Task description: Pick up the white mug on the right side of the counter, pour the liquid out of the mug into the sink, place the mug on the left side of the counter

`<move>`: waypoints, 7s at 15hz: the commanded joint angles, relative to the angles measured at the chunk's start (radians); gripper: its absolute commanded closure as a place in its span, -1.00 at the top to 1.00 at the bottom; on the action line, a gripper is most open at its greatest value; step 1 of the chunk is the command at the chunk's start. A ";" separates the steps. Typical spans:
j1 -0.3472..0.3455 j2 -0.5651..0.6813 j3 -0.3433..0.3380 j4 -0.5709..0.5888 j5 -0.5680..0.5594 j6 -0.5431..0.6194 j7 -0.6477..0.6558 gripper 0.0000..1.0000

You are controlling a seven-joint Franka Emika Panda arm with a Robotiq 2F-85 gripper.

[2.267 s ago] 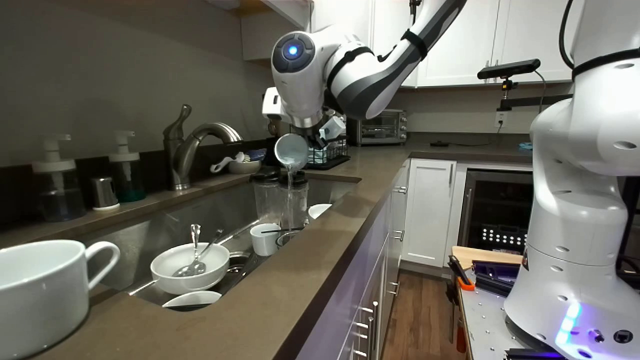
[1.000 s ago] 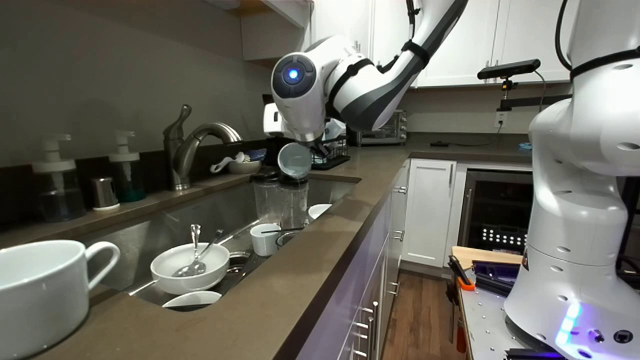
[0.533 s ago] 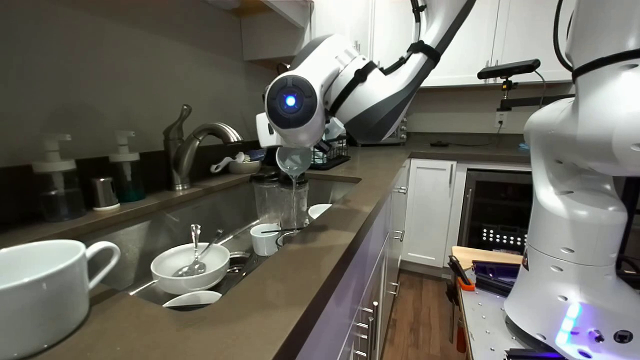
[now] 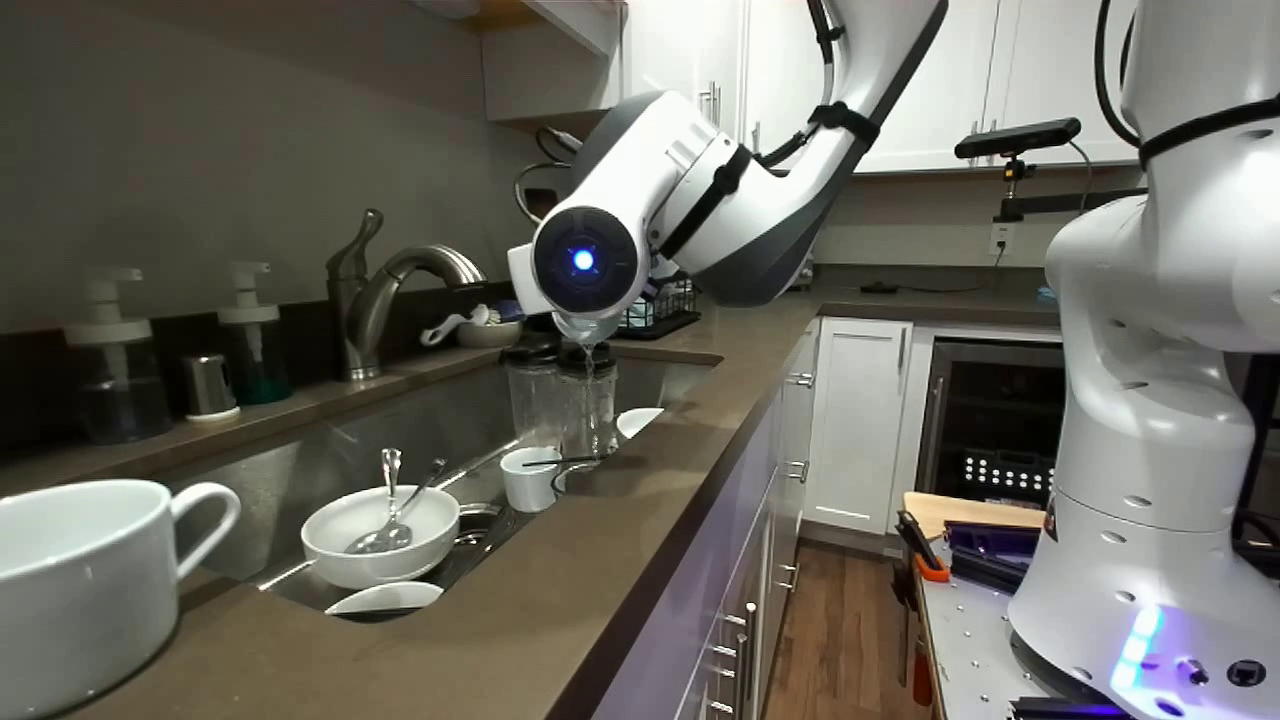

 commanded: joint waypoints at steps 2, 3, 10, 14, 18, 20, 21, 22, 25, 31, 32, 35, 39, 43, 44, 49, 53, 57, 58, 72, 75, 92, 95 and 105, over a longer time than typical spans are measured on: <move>0.008 0.015 0.010 0.005 -0.046 -0.073 0.015 -0.90; 0.008 0.017 0.011 0.005 -0.049 -0.082 0.019 -0.90; 0.001 0.015 0.008 0.001 -0.025 -0.047 0.006 -0.67; -0.007 0.008 0.001 0.002 -0.028 -0.016 -0.012 -0.90; -0.013 -0.020 -0.009 -0.011 0.017 0.135 -0.079 -0.90; -0.017 -0.037 -0.017 -0.011 0.034 0.214 -0.100 -0.90; -0.019 -0.048 -0.022 -0.011 0.049 0.257 -0.112 -0.90; -0.021 -0.054 -0.026 -0.009 0.066 0.296 -0.123 -0.90; -0.024 -0.093 -0.040 -0.011 0.129 0.420 -0.164 -0.90; -0.013 -0.159 -0.051 -0.027 0.266 0.618 -0.258 -0.90; -0.010 -0.166 -0.052 -0.028 0.297 0.649 -0.281 -0.90; 0.000 -0.183 -0.048 -0.037 0.371 0.721 -0.332 -0.90; 0.023 -0.205 -0.038 -0.052 0.471 0.788 -0.399 -0.90; 0.056 -0.216 -0.026 -0.043 0.598 0.831 -0.442 -0.90; 0.061 -0.218 -0.021 -0.036 0.619 0.831 -0.424 -0.90; 0.079 -0.206 -0.011 0.014 0.803 0.815 -0.402 -0.90; 0.073 -0.195 -0.004 0.045 0.910 0.811 -0.382 -0.90; 0.067 -0.194 0.000 0.030 0.896 0.811 -0.393 -0.67; 0.067 -0.194 0.000 0.030 0.896 0.811 -0.392 -0.67; 0.030 -0.247 -0.170 -0.056 1.091 1.070 -0.811 -0.90; 0.049 -0.246 -0.151 -0.045 1.187 1.046 -0.955 -0.90; 0.082 0.077 0.014 0.401 1.285 0.717 -1.072 -0.91; 0.089 0.160 0.038 0.481 1.276 0.682 -1.061 -0.90; 0.156 0.267 0.120 0.594 1.249 0.663 -1.031 -0.90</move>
